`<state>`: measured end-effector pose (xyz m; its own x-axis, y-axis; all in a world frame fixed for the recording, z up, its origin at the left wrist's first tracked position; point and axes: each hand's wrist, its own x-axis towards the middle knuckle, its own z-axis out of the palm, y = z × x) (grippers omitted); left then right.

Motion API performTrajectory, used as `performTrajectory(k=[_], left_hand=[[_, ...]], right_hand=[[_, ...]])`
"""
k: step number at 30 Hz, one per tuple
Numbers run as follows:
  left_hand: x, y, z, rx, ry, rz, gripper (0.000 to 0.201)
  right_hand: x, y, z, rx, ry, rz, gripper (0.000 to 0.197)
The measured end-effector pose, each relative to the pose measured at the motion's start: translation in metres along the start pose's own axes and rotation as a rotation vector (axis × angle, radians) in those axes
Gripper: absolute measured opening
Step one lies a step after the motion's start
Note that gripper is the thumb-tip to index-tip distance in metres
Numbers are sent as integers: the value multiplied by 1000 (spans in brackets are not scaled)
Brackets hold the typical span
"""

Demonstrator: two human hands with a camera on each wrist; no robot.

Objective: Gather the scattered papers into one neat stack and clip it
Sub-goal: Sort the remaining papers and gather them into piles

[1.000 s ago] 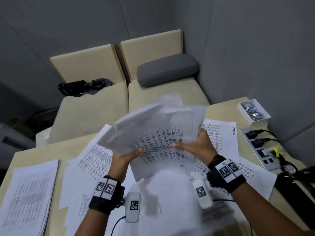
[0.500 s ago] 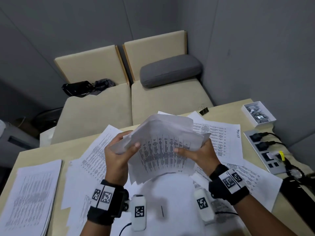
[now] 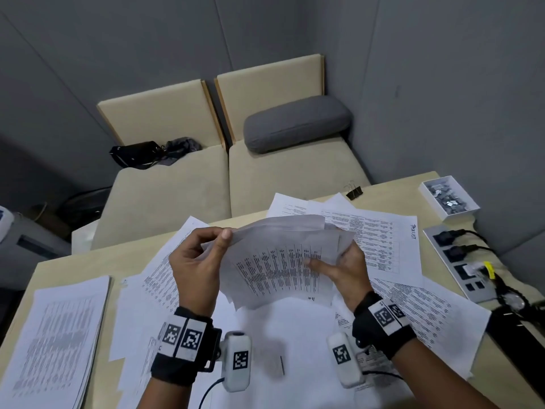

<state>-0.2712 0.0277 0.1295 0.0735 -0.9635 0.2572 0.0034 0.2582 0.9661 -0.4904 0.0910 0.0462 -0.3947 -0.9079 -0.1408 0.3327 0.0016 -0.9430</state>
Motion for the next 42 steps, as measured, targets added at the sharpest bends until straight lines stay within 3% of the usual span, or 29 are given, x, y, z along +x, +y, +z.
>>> performTrajectory(k=[3, 6, 9, 14, 18, 21, 24, 26, 27, 28, 29, 30, 31, 34, 37, 42], left_hand=[[1, -1, -1, -3, -62, -2, 9], [0, 0, 2, -4, -203, -16, 13], [9, 1, -2, -89, -233, -49, 21], [21, -16, -12, -280, -196, -163, 49], [15, -26, -22, -614, -115, -387, 82], [3, -45, -29, -525, -196, -452, 97], [-10, -64, -37, -385, -313, -457, 48], [-15, -74, -48, -521, -326, -497, 93], [-19, -75, -54, -600, -341, -529, 106], [-22, -79, -61, -626, -346, -532, 101], [-24, -79, -64, -557, -335, -498, 83], [-26, -76, -62, -382, -321, -448, 65], [-28, -79, -60, -194, -324, -377, 65], [-23, -68, -50, 64, -457, -296, 99], [-8, -59, -37, 80, -338, -237, 94], [6, -53, -6, 45, -222, -223, 53]], right_hand=[[-2, -1, -1, -121, -31, 24, 43], [-4, -1, 1, -179, -45, 10, 36], [-4, -8, 4, -158, -20, -46, 32], [-2, -18, 13, -178, -56, -135, 39], [0, -22, 22, -155, 31, -157, 29], [4, -24, 23, -148, 43, -166, 36], [10, -19, 19, -150, 23, -69, 51], [13, -13, 14, -167, 17, 37, 45], [12, -11, 12, -189, 10, 72, 40], [12, -8, 9, -213, 1, 92, 36], [11, -6, 7, -230, -11, 107, 33], [9, -4, 7, -241, -29, 117, 31], [7, -4, 8, -247, -45, 126, 31], [4, -3, 13, -280, -77, 148, 36], [6, -10, 16, -256, -68, 154, 32], [10, -19, 24, -294, -84, 141, 45]])
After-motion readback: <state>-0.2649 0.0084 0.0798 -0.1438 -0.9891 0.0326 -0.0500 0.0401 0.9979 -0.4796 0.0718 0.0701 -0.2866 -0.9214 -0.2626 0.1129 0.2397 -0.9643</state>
